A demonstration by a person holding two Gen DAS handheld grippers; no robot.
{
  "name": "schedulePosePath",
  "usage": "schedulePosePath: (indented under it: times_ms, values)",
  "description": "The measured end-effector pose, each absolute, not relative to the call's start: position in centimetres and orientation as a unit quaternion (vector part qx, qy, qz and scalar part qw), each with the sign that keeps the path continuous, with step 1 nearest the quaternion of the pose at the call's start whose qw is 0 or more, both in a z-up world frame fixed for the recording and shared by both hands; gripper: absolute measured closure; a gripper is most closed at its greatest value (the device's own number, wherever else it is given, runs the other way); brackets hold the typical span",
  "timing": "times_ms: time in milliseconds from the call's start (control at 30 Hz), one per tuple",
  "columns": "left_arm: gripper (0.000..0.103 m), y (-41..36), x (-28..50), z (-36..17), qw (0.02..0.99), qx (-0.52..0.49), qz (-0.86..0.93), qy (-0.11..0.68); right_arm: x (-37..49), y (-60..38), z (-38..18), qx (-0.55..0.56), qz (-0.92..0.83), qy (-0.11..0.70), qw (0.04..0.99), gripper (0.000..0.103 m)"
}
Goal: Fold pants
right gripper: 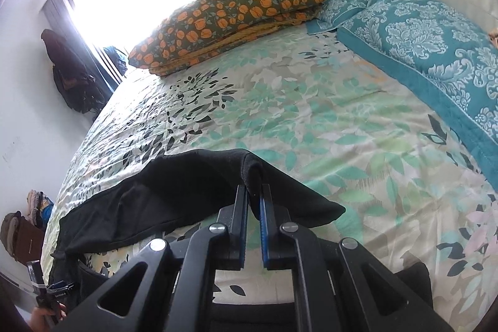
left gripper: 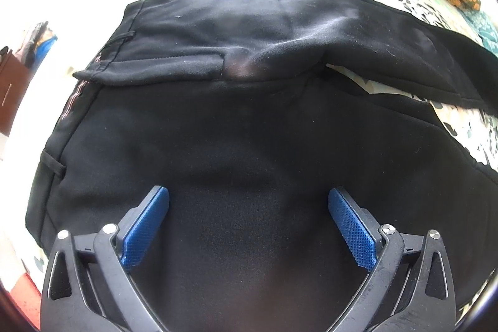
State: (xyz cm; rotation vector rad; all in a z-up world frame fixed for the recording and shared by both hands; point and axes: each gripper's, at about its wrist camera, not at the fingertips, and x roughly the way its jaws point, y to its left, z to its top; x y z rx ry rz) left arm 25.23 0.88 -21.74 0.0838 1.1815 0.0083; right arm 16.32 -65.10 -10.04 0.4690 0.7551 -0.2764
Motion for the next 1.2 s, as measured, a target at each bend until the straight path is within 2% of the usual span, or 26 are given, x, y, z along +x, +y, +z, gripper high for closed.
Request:
schedulePosePath:
  times_ms: [167, 300, 433, 733, 1033, 1200]
  values:
    - [0.002, 1.1, 26.2, -20.9, 0.803, 0.021, 0.002, 0.595, 16.2, -64.7, -9.5, 0.217, -0.137, 0.363, 0.896, 0.096]
    - [0.002, 1.0, 28.5, -17.4, 0.815, -0.055, -0.045, 0.575, 14.6, -64.7, -8.4, 0.211, -0.145, 0.347, 0.902, 0.096]
    - [0.002, -1.6, 33.8, -16.1, 0.788, -0.120, -0.122, 0.591, 12.4, -64.8, -7.9, 0.211, -0.148, 0.335, 0.906, 0.096]
    - [0.003, -10.1, 46.0, -17.6, 0.725, -0.210, -0.173, 0.632, 10.2, -64.0, -7.2, 0.197, -0.142, 0.318, 0.916, 0.096]
    - [0.003, -12.7, 50.7, -19.2, 0.702, -0.257, -0.139, 0.649, 7.7, -62.2, -6.5, 0.160, -0.133, 0.304, 0.930, 0.096]
    - [0.004, -13.4, 51.0, -20.3, 0.692, -0.247, -0.127, 0.666, 5.6, -61.6, -6.1, 0.147, -0.132, 0.286, 0.938, 0.096]
